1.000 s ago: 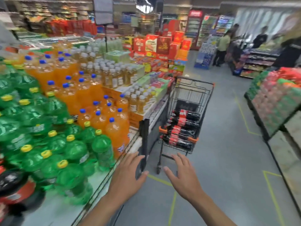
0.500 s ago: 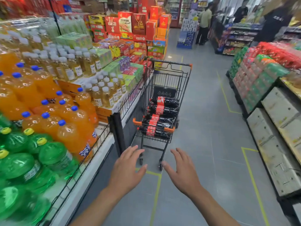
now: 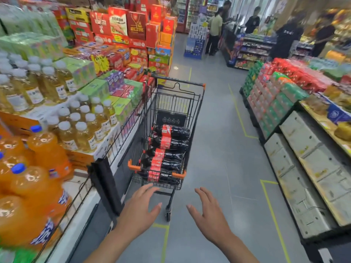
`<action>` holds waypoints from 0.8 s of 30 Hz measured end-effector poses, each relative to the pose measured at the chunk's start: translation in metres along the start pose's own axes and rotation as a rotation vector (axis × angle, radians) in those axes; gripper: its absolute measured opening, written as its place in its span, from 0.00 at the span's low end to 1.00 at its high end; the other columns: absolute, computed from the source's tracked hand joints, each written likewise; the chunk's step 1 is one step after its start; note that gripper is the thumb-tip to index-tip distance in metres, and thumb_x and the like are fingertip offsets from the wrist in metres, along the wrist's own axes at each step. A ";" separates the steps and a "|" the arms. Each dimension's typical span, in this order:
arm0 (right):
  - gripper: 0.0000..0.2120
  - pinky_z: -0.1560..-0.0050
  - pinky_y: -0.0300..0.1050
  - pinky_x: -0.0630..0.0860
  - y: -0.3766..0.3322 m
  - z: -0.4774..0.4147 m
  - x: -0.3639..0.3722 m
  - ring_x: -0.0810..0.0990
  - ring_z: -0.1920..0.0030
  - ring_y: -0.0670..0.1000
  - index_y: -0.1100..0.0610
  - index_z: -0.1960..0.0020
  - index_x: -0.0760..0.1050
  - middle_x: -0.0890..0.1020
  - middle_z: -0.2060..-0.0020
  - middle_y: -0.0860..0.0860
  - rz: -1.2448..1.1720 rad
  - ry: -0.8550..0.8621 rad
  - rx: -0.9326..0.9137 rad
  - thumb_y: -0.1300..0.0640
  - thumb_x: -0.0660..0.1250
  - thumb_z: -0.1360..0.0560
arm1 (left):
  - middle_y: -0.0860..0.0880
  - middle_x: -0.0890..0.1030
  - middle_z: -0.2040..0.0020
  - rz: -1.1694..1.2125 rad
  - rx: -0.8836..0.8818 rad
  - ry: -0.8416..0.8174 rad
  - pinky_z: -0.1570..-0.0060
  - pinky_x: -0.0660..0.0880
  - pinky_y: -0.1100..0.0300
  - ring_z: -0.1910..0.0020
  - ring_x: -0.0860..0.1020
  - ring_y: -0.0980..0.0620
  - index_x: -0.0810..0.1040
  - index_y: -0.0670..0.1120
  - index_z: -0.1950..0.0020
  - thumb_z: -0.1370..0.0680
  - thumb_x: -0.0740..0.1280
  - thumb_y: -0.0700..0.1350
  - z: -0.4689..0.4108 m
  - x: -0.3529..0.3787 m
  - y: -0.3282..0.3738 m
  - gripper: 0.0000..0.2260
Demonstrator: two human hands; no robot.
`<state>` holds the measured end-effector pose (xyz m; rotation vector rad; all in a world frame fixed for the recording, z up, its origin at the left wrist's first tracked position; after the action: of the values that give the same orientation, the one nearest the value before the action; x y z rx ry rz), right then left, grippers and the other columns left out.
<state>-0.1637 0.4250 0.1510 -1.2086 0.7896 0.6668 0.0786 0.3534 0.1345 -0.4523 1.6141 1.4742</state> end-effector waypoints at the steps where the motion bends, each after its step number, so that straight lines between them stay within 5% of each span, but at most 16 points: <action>1: 0.32 0.21 0.46 0.55 0.001 -0.013 -0.002 0.55 0.20 0.47 0.49 0.19 0.58 0.58 0.20 0.45 -0.020 0.004 0.009 0.38 0.59 0.18 | 0.60 0.62 0.20 0.002 0.003 -0.017 0.26 0.65 0.55 0.21 0.62 0.56 0.67 0.60 0.23 0.18 0.65 0.57 -0.015 0.000 -0.003 0.22; 16: 0.31 0.23 0.46 0.60 0.055 -0.203 -0.021 0.63 0.24 0.48 0.54 0.22 0.64 0.68 0.25 0.48 -0.131 -0.042 0.048 0.41 0.63 0.19 | 0.57 0.68 0.23 0.005 -0.010 -0.098 0.25 0.65 0.57 0.23 0.66 0.55 0.70 0.54 0.24 0.19 0.68 0.53 -0.202 0.034 -0.001 0.24; 24: 0.28 0.24 0.43 0.61 0.076 -0.324 -0.043 0.63 0.25 0.46 0.50 0.22 0.64 0.68 0.27 0.44 -0.137 -0.159 -0.058 0.42 0.63 0.18 | 0.66 0.64 0.25 0.036 -0.184 -0.063 0.29 0.66 0.62 0.27 0.64 0.65 0.68 0.60 0.23 0.17 0.66 0.55 -0.276 0.038 0.007 0.22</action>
<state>-0.3051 0.1261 0.0929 -1.2340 0.5536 0.6677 -0.0453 0.1092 0.0842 -0.4764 1.4505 1.6554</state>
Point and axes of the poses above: each hand's wrist, its own z-axis away from the middle knuckle, its own x-axis out of the palm, y = z × x, the point moved 1 cm from there along -z, towards the middle knuckle
